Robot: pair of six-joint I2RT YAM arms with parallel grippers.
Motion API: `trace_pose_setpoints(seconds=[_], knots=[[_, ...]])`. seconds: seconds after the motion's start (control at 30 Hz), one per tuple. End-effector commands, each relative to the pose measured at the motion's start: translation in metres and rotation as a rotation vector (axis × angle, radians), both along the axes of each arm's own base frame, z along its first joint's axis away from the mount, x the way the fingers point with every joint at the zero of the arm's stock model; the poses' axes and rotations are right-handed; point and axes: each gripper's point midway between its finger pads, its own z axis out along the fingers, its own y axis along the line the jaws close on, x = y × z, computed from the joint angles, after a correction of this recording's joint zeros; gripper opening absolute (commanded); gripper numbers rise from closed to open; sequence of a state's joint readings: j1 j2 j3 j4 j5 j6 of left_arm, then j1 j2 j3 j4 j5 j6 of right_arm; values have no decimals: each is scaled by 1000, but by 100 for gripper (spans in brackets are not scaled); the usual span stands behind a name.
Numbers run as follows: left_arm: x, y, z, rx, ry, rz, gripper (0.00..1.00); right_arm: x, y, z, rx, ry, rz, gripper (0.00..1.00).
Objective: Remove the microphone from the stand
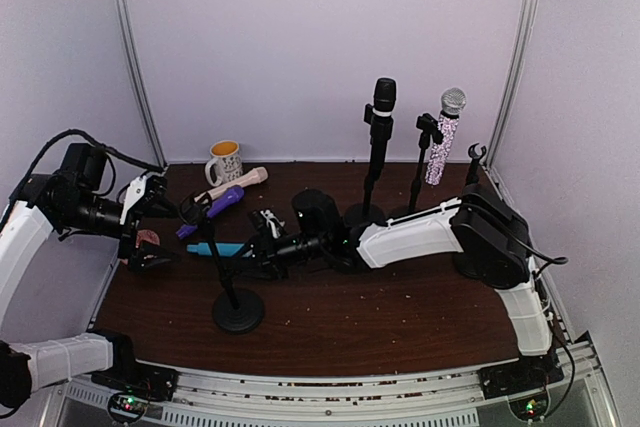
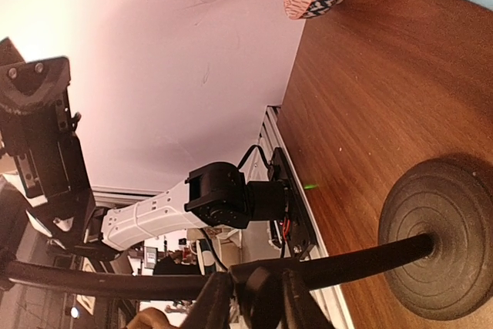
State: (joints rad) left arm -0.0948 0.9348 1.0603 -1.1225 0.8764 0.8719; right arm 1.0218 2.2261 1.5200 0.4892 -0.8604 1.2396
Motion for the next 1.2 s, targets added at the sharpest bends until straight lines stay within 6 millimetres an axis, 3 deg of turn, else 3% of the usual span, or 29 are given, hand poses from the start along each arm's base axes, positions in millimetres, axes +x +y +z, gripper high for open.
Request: trace_pose_setpoints(seconds=[0.0,0.2,0.33,0.57,0.83,1.17], knots=[[5,2,4,-6,-18,19,98,5,0,10,62,-26,2,19],[7,1,8,-12,-15,23,98,9,-4,7,74,-38,-24,0],[8,1,10,-17,-10,26,98,10,-6,2,83,-41,-39,0],[13,0,13,-19,-5,29,98,26,-20,-27,81,-28,-162,0],[16,0,14,-18,0,32,97,49,-57,-44,114,-188,-404,0],[20,-1,15,-24,11,31,97,53,-64,-73,-13,-406,-505,0]])
